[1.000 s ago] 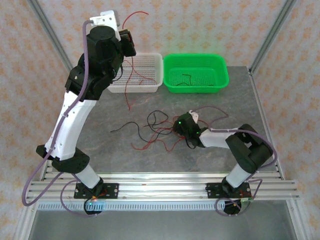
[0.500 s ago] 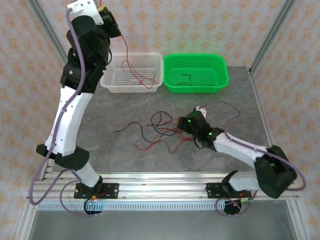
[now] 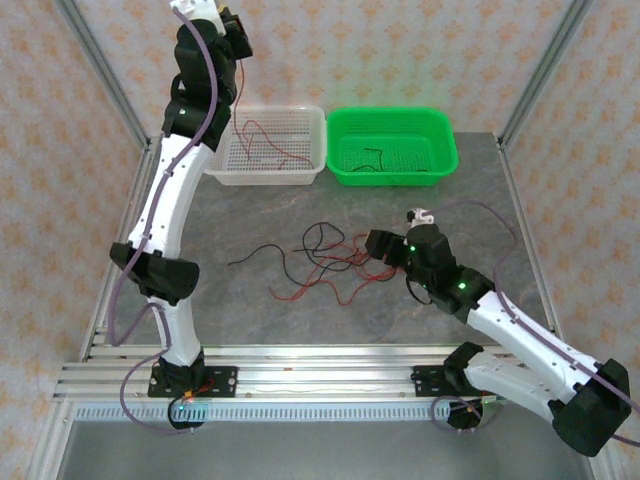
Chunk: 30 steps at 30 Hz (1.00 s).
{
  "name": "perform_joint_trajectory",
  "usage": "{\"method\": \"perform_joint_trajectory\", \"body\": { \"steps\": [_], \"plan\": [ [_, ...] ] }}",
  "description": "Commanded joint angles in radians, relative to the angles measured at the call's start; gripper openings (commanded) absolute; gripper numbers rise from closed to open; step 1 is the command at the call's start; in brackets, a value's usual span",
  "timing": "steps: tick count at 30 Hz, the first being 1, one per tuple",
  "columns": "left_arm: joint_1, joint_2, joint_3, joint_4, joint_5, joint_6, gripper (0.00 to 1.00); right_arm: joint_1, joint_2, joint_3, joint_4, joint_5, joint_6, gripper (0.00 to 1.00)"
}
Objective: Untangle the cables
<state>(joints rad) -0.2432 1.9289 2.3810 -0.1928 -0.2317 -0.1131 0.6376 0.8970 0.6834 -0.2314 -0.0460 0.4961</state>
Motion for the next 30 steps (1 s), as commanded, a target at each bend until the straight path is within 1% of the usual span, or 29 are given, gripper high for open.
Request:
{"method": "perform_joint_trajectory", "body": {
  "steps": [1,5,10,15,18,23,26,28,30],
  "plan": [
    [0.019,0.011,0.049,0.100,0.039,0.002,0.00,-0.003,-0.015,-0.004,-0.033,-0.007,0.017,0.76],
    [0.040,0.038,0.014,0.133,0.037,-0.002,0.00,-0.003,-0.015,-0.024,-0.017,-0.007,0.042,0.76],
    [0.060,0.083,-0.095,0.212,0.025,-0.010,0.00,-0.003,-0.032,-0.050,-0.024,0.004,0.062,0.75],
    [0.064,0.153,-0.213,0.293,0.015,-0.022,0.00,-0.003,-0.083,-0.079,-0.060,0.022,0.083,0.75],
    [0.064,0.194,-0.272,0.302,0.032,-0.052,0.00,-0.003,-0.126,-0.097,-0.085,0.039,0.097,0.75],
    [0.064,0.217,-0.405,0.317,0.076,-0.105,0.00,-0.003,-0.167,-0.110,-0.115,0.051,0.113,0.75],
    [0.064,0.235,-0.452,0.292,0.101,-0.123,0.00,-0.003,-0.163,-0.107,-0.130,0.052,0.123,0.75],
    [0.064,0.266,-0.438,0.231,0.122,-0.121,0.00,-0.003,-0.153,-0.101,-0.141,0.051,0.131,0.75],
    [0.064,0.317,-0.391,0.143,0.140,-0.119,0.00,-0.003,-0.135,-0.091,-0.156,0.045,0.139,0.75]
  ]
}}
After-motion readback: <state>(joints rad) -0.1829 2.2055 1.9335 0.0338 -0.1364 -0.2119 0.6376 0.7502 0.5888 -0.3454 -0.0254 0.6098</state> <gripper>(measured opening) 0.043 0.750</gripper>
